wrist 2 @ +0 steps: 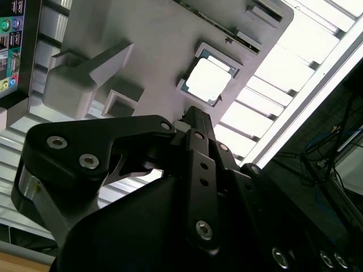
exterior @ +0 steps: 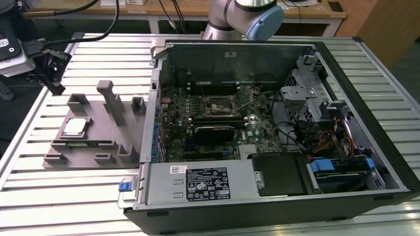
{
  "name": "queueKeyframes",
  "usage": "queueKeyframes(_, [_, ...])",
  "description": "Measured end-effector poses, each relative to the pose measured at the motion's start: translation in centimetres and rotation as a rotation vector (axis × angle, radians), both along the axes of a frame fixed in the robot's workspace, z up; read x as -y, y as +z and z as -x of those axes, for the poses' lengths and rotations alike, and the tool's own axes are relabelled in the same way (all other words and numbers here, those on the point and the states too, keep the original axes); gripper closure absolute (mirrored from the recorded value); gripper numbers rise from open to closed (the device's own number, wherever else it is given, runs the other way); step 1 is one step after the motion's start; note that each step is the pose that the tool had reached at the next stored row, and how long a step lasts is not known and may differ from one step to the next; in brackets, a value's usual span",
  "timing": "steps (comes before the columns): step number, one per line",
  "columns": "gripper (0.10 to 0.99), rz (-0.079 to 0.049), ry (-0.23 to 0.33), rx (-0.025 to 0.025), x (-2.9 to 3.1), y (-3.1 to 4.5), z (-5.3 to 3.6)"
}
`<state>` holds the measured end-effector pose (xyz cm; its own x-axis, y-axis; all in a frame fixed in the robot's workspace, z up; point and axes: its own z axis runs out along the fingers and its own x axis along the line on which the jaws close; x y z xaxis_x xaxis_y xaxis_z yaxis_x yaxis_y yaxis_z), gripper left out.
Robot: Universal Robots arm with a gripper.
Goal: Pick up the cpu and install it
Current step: 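Pick up the cpu and move it towards the insertion slot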
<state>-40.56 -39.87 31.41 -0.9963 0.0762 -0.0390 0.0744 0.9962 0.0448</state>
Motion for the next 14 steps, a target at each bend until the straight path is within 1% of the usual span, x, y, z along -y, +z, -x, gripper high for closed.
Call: queueKeyframes(14, [0.98,0.0,0.0,0.0001,0.0,-0.54,0.06])
